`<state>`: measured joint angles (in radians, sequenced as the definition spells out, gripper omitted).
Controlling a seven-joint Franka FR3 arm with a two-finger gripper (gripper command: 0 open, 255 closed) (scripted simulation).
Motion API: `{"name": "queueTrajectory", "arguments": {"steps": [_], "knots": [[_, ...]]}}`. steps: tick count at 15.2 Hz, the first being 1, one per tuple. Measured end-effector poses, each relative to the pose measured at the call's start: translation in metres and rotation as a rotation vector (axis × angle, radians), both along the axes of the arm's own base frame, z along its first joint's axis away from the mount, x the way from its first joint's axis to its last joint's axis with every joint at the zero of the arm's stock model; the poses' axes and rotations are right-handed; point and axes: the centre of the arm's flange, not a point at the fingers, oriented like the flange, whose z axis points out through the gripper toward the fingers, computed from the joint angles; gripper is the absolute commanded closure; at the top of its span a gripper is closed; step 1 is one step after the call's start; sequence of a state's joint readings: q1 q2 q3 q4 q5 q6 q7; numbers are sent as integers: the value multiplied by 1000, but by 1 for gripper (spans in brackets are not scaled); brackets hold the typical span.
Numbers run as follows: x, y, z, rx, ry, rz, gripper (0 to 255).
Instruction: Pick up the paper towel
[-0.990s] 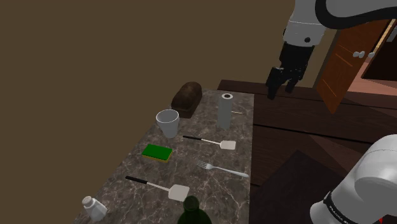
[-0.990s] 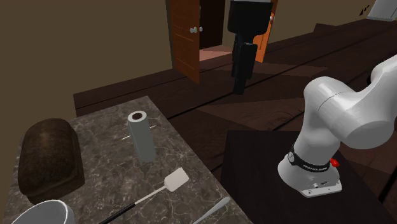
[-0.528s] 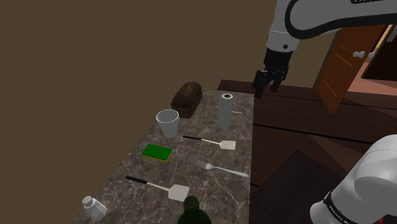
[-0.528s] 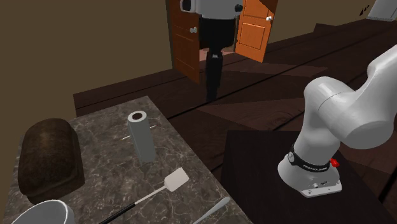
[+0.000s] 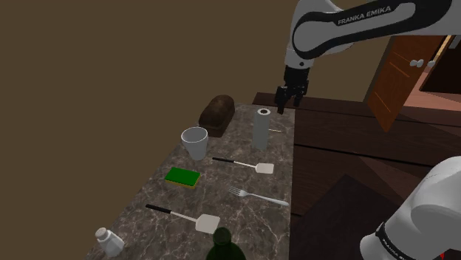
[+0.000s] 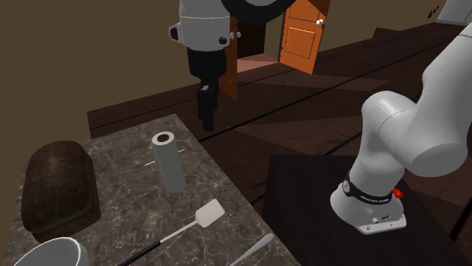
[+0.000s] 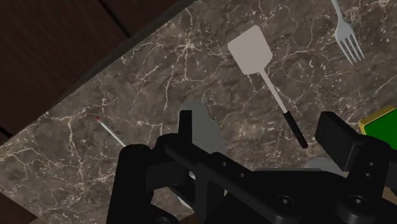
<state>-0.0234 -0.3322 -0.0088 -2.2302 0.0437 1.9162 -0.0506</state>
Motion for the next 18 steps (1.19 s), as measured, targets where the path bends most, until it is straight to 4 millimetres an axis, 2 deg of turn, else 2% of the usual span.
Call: {"name": "queueTrajectory", "arguments": {"steps": [4,10,12,18], "knots": [[45,-13,-21,-6,5,33,0],[113,-22,-54,-13,12,80,0],[119,-24,-65,-14,13,84,0],[120,-24,-97,-14,13,86,0]]}}
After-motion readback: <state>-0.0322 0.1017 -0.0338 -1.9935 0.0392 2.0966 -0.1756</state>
